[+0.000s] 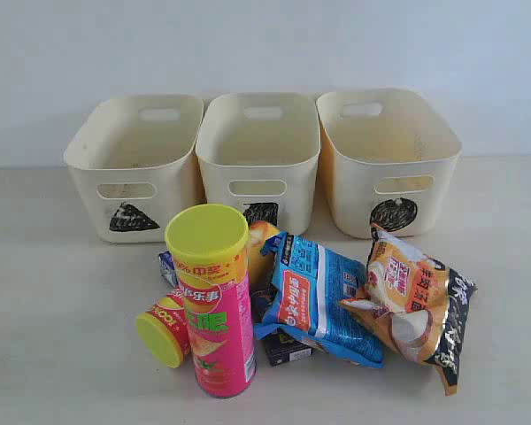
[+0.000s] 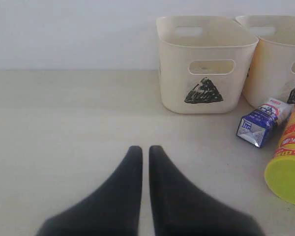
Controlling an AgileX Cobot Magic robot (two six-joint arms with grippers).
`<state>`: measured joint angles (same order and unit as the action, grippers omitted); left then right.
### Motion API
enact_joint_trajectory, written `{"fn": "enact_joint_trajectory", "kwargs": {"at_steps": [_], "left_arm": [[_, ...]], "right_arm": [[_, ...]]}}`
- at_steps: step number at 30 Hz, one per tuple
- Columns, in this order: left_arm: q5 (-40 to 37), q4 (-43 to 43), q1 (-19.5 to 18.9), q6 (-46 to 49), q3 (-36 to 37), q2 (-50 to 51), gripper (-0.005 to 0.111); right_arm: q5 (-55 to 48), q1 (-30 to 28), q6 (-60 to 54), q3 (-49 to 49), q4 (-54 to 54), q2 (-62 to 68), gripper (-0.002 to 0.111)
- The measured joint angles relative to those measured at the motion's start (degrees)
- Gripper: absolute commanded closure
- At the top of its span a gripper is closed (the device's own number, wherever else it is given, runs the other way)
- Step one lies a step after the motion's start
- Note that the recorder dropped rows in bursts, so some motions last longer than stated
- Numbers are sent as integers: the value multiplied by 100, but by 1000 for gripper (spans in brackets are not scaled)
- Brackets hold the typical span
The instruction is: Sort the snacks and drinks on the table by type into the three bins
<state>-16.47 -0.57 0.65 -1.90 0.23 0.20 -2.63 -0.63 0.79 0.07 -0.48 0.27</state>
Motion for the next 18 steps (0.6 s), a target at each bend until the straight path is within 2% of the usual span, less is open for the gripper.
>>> {"fn": "enact_joint_trajectory", "kwargs": {"at_steps": [7,13,18], "left_arm": [[0,0,0,0,0,0,102],[0,0,0,0,0,0,102],[0,0,0,0,0,0,102]], "right_arm": [[1210,0,985,0,383,0,106],[938,0,1166,-705,398,191,109],[263,0,968,-1703,318,993,109]]}}
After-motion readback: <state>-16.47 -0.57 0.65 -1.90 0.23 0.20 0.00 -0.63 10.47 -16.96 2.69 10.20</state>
